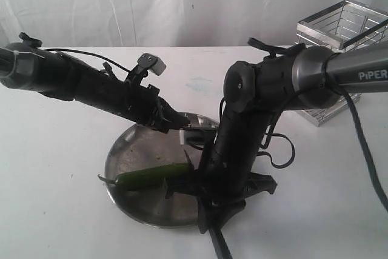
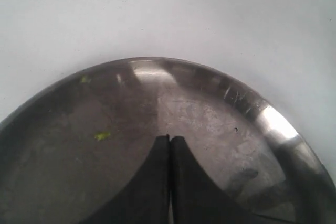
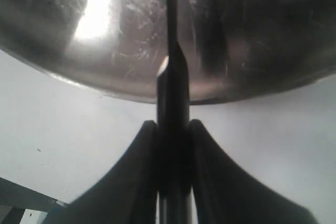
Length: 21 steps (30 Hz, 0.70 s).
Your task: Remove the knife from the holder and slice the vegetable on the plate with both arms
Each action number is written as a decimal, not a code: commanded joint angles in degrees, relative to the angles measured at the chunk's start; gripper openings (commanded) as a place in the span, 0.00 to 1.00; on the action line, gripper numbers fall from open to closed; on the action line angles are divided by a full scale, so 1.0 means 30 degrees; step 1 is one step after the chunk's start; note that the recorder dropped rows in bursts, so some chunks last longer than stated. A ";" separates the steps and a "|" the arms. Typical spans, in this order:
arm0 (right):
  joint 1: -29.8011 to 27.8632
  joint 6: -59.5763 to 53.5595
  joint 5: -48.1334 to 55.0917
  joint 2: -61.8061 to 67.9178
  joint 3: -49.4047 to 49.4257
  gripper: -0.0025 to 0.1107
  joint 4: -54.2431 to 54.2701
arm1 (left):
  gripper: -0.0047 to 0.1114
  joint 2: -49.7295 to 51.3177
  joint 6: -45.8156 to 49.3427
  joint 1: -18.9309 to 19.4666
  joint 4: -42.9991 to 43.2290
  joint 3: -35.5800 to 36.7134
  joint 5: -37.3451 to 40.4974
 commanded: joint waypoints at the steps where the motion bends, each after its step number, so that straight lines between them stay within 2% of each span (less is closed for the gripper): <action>1: 0.0508 0.0385 -0.0463 -0.0041 -0.0106 0.02 0.0178 | 0.04 -0.0132 0.0226 -0.0036 -0.0546 0.0109 0.0581; 9: 0.0549 0.0897 -0.1056 -0.0041 -0.0106 0.02 0.0335 | 0.04 0.1283 -0.1048 -0.0036 -0.0921 0.0109 0.0727; 21: 0.0549 0.0897 -0.1605 -0.0041 -0.0106 0.02 0.0343 | 0.04 0.2258 -0.0880 -0.0036 -0.0749 0.0066 0.1384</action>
